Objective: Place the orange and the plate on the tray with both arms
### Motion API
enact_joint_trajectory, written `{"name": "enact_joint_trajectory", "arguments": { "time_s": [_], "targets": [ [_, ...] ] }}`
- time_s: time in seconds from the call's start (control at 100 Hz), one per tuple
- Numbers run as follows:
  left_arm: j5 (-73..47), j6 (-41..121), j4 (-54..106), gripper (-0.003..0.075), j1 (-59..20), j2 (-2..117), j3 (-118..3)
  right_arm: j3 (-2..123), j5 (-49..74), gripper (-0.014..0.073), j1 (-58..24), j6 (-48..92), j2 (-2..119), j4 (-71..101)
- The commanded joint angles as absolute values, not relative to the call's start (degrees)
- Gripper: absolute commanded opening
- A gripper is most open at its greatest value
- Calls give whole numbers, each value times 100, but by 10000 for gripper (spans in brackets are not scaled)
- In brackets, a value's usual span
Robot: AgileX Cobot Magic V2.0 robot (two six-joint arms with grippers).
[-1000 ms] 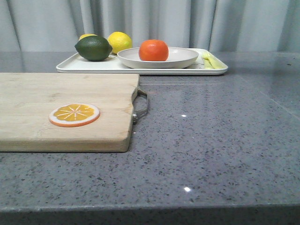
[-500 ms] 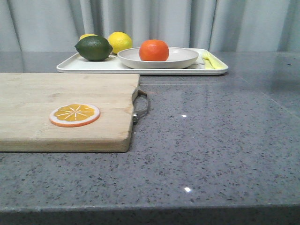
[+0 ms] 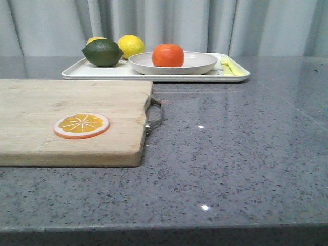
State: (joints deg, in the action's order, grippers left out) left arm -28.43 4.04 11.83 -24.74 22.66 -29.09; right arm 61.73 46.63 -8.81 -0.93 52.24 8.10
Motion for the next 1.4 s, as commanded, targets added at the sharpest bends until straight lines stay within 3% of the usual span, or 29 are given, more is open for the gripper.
{"name": "enact_joint_trajectory", "arguments": {
  "time_s": [0.0,0.36,0.72,1.39],
  "targets": [
    [-2447,365,1264,-19,-2465,2293,-3070,5735,3758,-60,-872,0,4666,769],
    [-2486,365,1264,-19,-2465,2281,-3070,3599,2850,-60,-872,225,2604,769],
    [-2554,537,1253,-19,-2465,1943,-3028,2471,2782,-60,-872,225,1000,769],
    [-2615,537,1363,-19,-2465,1627,-2620,2280,2619,-60,-872,225,727,782]
  ]
}}
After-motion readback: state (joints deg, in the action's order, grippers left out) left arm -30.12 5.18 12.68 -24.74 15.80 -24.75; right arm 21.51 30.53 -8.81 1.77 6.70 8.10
